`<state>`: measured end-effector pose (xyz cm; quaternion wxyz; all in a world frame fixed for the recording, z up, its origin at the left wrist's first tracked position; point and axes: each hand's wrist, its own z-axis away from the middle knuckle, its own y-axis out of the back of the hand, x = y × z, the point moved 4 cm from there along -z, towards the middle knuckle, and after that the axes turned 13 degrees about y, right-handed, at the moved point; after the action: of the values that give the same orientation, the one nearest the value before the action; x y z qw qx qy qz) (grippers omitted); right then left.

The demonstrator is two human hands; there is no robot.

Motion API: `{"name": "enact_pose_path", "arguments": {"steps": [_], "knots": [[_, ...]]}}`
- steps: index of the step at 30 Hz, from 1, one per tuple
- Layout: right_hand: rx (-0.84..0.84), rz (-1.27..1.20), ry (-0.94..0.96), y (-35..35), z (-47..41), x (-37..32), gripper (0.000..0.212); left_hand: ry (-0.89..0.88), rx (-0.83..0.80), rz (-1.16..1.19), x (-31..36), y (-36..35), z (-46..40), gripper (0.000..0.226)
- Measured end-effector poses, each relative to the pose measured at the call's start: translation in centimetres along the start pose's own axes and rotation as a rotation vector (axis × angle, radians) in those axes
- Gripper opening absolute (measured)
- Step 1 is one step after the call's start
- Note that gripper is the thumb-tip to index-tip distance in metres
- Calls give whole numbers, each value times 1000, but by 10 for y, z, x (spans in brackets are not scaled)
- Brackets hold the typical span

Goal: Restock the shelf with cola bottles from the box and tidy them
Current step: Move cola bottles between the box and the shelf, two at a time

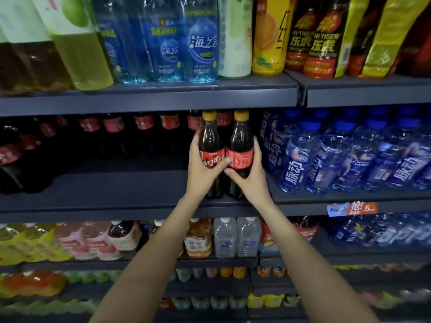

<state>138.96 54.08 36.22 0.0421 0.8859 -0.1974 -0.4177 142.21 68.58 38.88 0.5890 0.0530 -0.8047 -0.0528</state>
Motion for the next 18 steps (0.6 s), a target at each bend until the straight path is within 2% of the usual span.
{"name": "enact_pose_path", "arguments": {"steps": [2,5,7,12,18], "knots": [[-4,4,-70,-7,14,16,87,23,-45,-5,-17,-4,6,98],[69,40,-116,-7,11,30,81,12,-57,-140,-17,-5,-2,103],[113,109,-97,-3,-1,37,81,-20,-24,-253,-17,-2,-12,103],[215,239,-122,2,-46,70,83,-110,119,-369,-21,-8,-45,96],[285,335,-156,-4,-82,97,83,-75,278,-193,-36,-34,-82,91]]}}
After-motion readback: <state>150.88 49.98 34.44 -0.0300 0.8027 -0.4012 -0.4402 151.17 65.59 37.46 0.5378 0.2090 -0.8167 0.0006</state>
